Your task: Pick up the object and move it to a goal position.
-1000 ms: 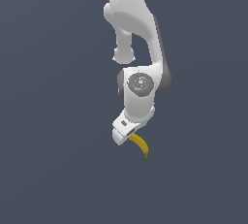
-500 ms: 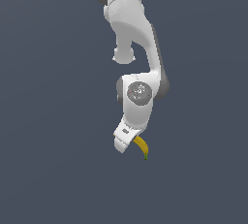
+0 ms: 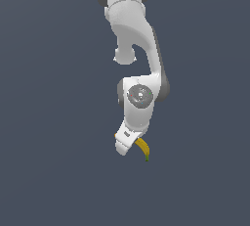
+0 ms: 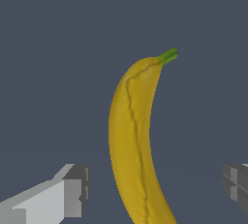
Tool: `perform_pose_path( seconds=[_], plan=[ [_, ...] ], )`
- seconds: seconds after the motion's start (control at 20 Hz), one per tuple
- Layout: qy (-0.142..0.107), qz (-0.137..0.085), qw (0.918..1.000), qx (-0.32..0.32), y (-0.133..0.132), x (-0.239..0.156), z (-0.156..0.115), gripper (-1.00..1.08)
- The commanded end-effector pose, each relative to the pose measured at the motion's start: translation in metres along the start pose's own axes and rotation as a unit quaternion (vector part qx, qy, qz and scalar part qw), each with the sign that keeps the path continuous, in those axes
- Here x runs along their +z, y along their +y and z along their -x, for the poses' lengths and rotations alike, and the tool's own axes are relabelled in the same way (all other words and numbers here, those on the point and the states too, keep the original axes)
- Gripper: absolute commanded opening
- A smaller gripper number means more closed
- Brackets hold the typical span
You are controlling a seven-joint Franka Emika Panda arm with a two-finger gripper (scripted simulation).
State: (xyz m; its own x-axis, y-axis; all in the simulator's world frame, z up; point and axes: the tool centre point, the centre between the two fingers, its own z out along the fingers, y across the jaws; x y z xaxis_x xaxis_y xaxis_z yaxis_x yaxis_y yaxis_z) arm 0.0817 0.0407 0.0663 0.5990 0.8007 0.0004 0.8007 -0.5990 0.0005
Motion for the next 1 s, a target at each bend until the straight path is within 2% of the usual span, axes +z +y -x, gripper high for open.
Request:
perform_pose_path(
  seconds=[0.0,0.35,0.65,0.7,0.95],
  plan=[
    [0.0,0.0,1.0,0.0,0.0,0.007,0.0,1.0],
    [0.0,0.0,1.0,-0.002,-0.001,0.042,0.001,1.0],
    [0.0,0.0,1.0,-0.002,0.0,0.048,0.0,1.0],
    [0.0,0.0,1.0,-0.002,0.0,0.048,0.0,-1.0],
    [0.0,0.0,1.0,-0.002,0.0,0.048,0.0,-1.0]
  ],
)
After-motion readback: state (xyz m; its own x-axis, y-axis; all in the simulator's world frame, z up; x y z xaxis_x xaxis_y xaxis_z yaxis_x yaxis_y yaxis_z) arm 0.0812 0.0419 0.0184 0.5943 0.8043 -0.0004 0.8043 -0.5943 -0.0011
